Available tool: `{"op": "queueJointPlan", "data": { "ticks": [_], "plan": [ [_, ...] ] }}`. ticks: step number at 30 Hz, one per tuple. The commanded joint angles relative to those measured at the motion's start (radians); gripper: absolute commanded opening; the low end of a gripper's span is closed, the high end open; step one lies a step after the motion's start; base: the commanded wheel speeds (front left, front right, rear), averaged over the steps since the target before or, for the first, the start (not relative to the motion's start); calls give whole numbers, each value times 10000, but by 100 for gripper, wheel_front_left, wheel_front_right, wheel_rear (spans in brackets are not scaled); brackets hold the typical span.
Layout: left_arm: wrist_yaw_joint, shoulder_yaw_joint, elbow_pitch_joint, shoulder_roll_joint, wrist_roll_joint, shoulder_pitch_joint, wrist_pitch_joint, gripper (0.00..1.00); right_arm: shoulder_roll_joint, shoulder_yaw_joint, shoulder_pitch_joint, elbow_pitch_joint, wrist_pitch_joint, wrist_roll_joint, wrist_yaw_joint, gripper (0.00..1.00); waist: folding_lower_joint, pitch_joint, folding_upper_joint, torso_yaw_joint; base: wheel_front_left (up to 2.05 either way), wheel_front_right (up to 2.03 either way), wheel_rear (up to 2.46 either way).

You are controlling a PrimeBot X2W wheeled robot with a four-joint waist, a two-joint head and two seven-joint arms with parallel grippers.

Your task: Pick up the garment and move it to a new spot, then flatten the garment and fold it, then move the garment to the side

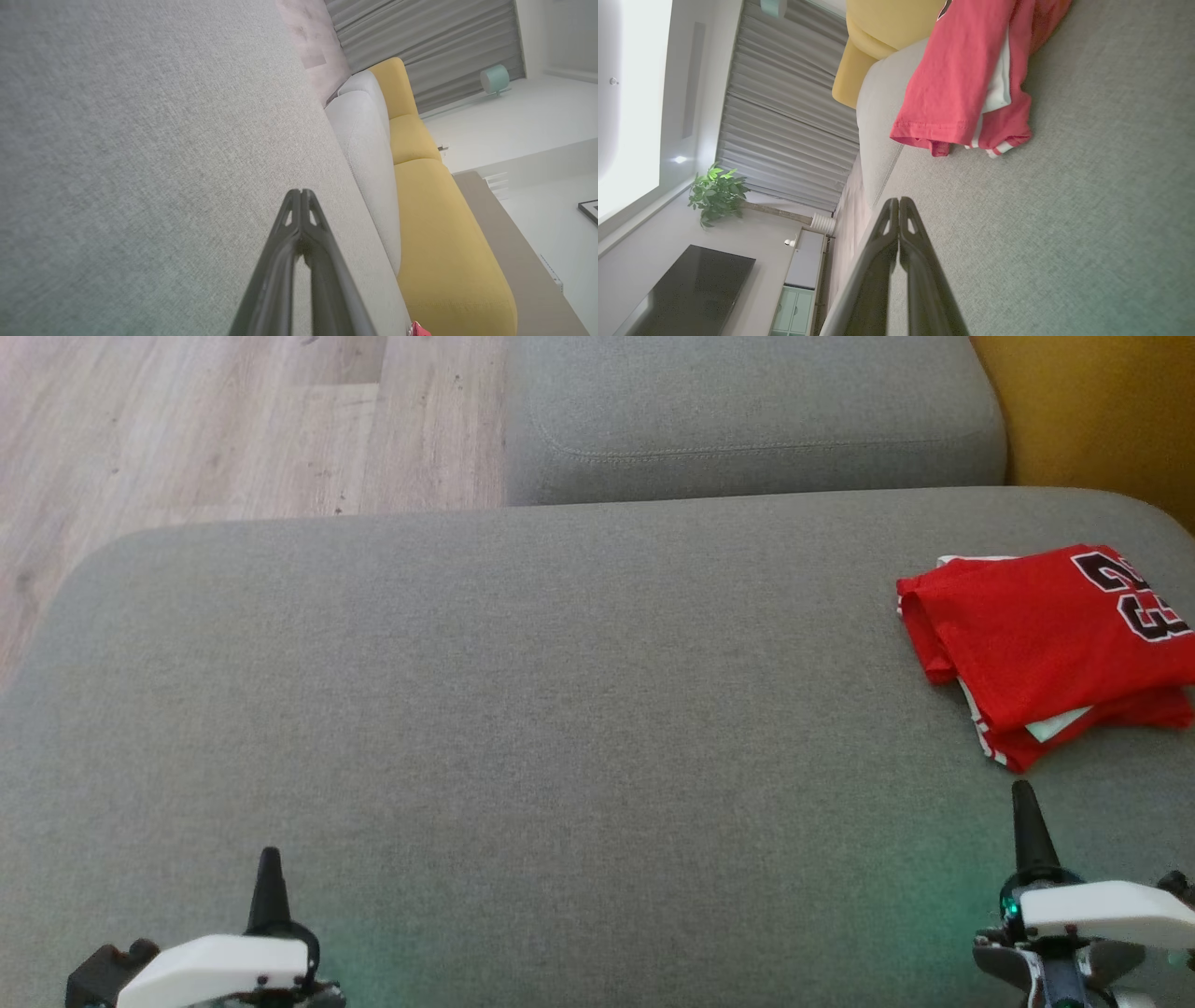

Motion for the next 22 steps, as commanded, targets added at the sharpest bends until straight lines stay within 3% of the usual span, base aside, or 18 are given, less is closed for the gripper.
{"op": "queueJointPlan", "data": {
  "ticks": [1, 22],
  "plan": [
    [-118, 417, -322, -26, -207, -599, 67, 0, -53, 68, -561, -380, 109, 297, 25, 0, -1, 11, -1, -10, 0, 0, 0],
    [-633, 1325, -379, -339, -1956, -980, 678, 0, -64, -160, -959, -505, 579, 2719, 31, 0, -1, 182, -1, -169, 0, 0, 0]
  ]
}}
